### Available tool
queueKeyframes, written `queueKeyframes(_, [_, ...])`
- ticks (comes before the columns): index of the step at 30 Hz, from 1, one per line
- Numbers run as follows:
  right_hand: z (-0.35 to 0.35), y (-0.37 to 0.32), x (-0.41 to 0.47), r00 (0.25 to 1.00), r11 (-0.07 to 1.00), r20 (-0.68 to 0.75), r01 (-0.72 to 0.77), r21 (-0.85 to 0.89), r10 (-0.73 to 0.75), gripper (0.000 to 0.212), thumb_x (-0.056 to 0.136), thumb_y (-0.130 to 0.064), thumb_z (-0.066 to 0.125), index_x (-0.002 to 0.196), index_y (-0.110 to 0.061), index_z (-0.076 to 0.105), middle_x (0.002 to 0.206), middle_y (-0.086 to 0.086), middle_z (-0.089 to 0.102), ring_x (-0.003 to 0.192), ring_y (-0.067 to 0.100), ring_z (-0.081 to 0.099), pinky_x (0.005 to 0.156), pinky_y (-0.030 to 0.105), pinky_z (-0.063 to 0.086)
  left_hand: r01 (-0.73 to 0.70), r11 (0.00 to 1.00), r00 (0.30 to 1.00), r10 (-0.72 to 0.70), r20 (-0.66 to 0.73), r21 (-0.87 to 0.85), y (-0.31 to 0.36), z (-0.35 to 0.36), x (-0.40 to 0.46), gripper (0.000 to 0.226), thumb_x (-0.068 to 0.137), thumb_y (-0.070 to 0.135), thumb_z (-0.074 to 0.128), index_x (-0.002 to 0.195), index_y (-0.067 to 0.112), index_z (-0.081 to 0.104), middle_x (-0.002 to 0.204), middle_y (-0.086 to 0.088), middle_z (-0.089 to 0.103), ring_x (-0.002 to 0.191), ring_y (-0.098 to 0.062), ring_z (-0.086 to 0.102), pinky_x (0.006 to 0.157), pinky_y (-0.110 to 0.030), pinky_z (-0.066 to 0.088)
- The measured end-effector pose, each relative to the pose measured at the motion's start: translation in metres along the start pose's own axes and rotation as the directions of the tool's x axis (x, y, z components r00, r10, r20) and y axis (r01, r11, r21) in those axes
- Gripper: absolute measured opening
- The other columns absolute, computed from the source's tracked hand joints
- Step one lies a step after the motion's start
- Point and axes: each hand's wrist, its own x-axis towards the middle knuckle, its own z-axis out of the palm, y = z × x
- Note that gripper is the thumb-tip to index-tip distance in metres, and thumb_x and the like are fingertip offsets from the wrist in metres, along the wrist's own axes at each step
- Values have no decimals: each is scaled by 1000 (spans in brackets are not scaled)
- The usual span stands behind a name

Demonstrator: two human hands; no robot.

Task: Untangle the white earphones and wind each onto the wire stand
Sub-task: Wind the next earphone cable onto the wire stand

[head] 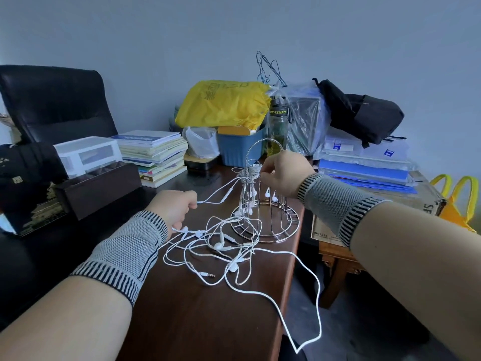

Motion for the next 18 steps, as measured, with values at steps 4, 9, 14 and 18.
queueKeyframes(4, [12, -10, -12, 973, 954, -40, 214, -208, -227, 33, 92, -47, 53, 109, -24, 69, 103, -4, 66, 98, 18, 50, 96, 28, 35, -15, 999, 998, 13, 63, 35, -4, 12, -6, 15, 83, 5, 55, 71, 10, 48, 50, 4, 24, 42, -12, 16, 40, -20, 15])
queueKeyframes(9, [18, -9, -4, 987, 954, -9, 152, -257, -159, 33, 100, -42, 40, 100, -26, 69, 102, -4, 67, 97, 20, 46, 97, 32, 37, -78, 997, 990, 77, 119, 4, -4, 21, -14, 12, 89, 9, 59, 82, 5, 69, 50, 4, 29, 43, -11, 19, 35, -19, 16])
queueKeyframes(14, [16, 2, 14, 999, 973, 3, -46, -224, 48, 28, 99, -32, 48, 102, -17, 71, 98, 1, 67, 92, 19, 61, 92, 35, 48, -118, 991, 981, 127, 144, -69, 1, 29, -15, 15, 92, 17, 62, 86, 7, 71, 50, 6, 30, 44, -10, 22, 40, -21, 20])
queueKeyframes(18, [17, 13, 30, 989, 965, 38, -128, -230, 141, 26, 97, -28, 51, 103, -12, 70, 95, 5, 68, 84, 22, 63, 78, 35, 56, -128, 984, 974, 149, 171, -124, 7, 41, -16, 17, 93, 19, 60, 91, 6, 71, 51, 7, 32, 47, -10, 24, 44, -22, 23])
